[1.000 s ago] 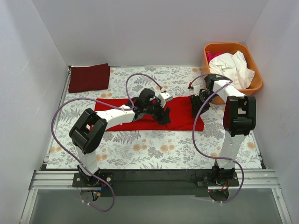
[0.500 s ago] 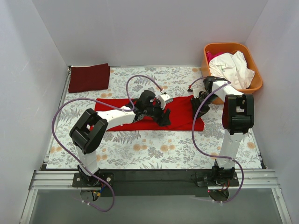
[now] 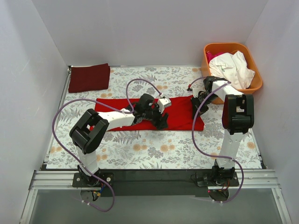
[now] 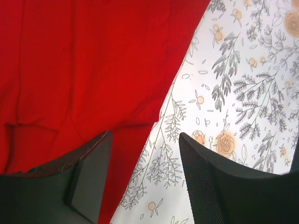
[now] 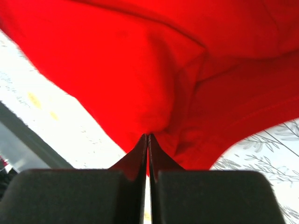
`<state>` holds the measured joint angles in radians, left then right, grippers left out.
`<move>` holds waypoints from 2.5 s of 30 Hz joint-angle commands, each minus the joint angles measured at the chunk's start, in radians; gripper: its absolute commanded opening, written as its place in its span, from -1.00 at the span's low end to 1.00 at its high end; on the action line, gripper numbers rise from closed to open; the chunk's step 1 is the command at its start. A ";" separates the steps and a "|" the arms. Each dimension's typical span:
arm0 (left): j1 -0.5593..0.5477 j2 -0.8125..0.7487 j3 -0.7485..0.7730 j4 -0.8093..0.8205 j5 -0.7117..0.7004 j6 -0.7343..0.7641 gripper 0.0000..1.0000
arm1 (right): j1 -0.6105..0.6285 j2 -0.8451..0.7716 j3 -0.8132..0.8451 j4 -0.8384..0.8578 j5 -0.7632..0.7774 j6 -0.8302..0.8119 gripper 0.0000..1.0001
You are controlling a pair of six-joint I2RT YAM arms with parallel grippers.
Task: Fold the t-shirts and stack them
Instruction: Fold the tshirt
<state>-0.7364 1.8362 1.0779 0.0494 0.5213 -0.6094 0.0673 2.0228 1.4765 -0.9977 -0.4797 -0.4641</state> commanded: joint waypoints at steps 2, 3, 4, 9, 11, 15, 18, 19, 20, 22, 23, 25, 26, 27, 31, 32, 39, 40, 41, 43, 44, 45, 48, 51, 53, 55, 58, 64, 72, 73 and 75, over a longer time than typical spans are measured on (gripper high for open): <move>-0.004 -0.090 -0.029 0.027 -0.001 0.072 0.14 | -0.004 -0.038 0.076 -0.038 -0.146 -0.008 -0.97; -0.003 -0.097 -0.036 0.027 -0.003 0.076 0.14 | -0.003 -0.036 0.090 -0.039 -0.161 -0.004 -0.97; 0.000 -0.109 -0.041 0.027 -0.003 0.073 0.13 | -0.003 -0.032 0.102 -0.041 -0.177 0.004 -0.97; 0.005 -0.144 -0.081 0.050 0.003 0.060 0.10 | -0.003 0.036 0.177 -0.033 -0.279 0.068 -0.97; 0.003 -0.163 -0.102 0.063 0.003 0.095 0.09 | -0.003 0.059 0.191 -0.030 -0.315 0.088 -0.97; 0.003 -0.208 -0.180 0.142 -0.004 0.223 0.06 | -0.006 0.103 0.196 -0.022 -0.336 0.113 -0.97; -0.011 -0.248 -0.285 0.288 -0.030 0.408 0.04 | -0.017 0.111 0.192 -0.006 -0.353 0.134 -0.97; -0.023 -0.258 -0.314 0.385 -0.056 0.454 0.02 | -0.021 0.111 0.189 0.002 -0.361 0.152 -0.97; -0.032 -0.262 -0.346 0.432 -0.063 0.495 0.01 | -0.026 0.113 0.189 0.008 -0.379 0.162 -0.97; -0.056 -0.249 -0.398 0.525 -0.076 0.632 0.01 | -0.043 0.113 0.180 0.030 -0.404 0.188 -0.97; -0.064 -0.239 -0.406 0.549 -0.084 0.667 0.01 | -0.047 0.113 0.171 0.037 -0.424 0.197 -0.97; -0.084 -0.210 -0.415 0.595 -0.081 0.740 0.00 | -0.058 0.116 0.163 0.048 -0.436 0.211 -0.97; -0.093 -0.200 -0.420 0.619 -0.084 0.756 0.00 | -0.057 0.117 0.156 0.050 -0.436 0.212 -0.97; -0.101 -0.186 -0.424 0.644 -0.086 0.775 -0.03 | -0.057 0.119 0.151 0.051 -0.435 0.214 -0.97; -0.138 -0.129 -0.427 0.730 -0.093 0.873 -0.15 | -0.057 0.122 0.139 0.057 -0.430 0.219 -0.97; -0.142 -0.106 -0.427 0.742 -0.089 0.885 -0.19 | -0.058 0.122 0.139 0.057 -0.430 0.219 -0.97; -0.150 -0.028 -0.389 0.758 -0.073 0.953 -0.41 | -0.058 0.117 0.142 0.062 -0.427 0.226 -0.97; -0.150 -0.020 -0.388 0.762 -0.075 0.958 -0.41 | -0.058 0.117 0.142 0.062 -0.427 0.229 -0.97; -0.150 -0.009 -0.381 0.767 -0.078 0.971 -0.41 | -0.058 0.117 0.143 0.061 -0.428 0.229 -0.97; -0.152 0.018 -0.378 0.783 -0.084 0.982 -0.42 | -0.057 0.114 0.139 0.060 -0.428 0.228 -0.97; -0.152 0.026 -0.378 0.791 -0.087 0.988 -0.42 | -0.058 0.114 0.139 0.062 -0.428 0.228 -0.97; -0.152 0.032 -0.374 0.794 -0.090 0.993 -0.42 | -0.058 0.111 0.136 0.061 -0.428 0.226 -0.97; -0.152 0.054 -0.369 0.808 -0.095 0.997 -0.42 | -0.057 0.108 0.130 0.060 -0.425 0.225 -0.97; -0.152 0.072 -0.365 0.817 -0.101 1.004 -0.42 | -0.058 0.105 0.127 0.059 -0.425 0.222 -0.97; -0.152 0.084 -0.361 0.836 -0.109 1.008 -0.43 | -0.058 0.105 0.126 0.059 -0.424 0.219 -0.97; -0.152 0.089 -0.351 0.846 -0.115 0.988 -0.45 | -0.057 0.102 0.123 0.060 -0.421 0.219 -0.97; -0.152 0.093 -0.334 0.845 -0.113 0.975 -0.46 | -0.057 0.100 0.120 0.059 -0.419 0.217 -0.97; -0.152 0.110 -0.315 0.868 -0.118 0.953 -0.69 | -0.058 0.096 0.117 0.059 -0.422 0.214 -0.97; -0.117 0.029 -0.322 0.874 -0.119 0.878 -1.00 | -0.058 0.085 0.117 0.073 -0.441 0.222 -0.97; -0.101 0.026 -0.309 0.874 -0.125 0.857 -1.00 | -0.058 0.083 0.116 0.082 -0.442 0.226 -0.97; -0.084 0.028 -0.296 0.869 -0.130 0.841 -1.00 | -0.057 0.085 0.111 0.091 -0.442 0.238 -0.97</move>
<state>-0.8536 1.9297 0.7456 0.8837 0.4026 0.2806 0.0486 2.1265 1.6176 -0.8913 -0.8875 -0.2379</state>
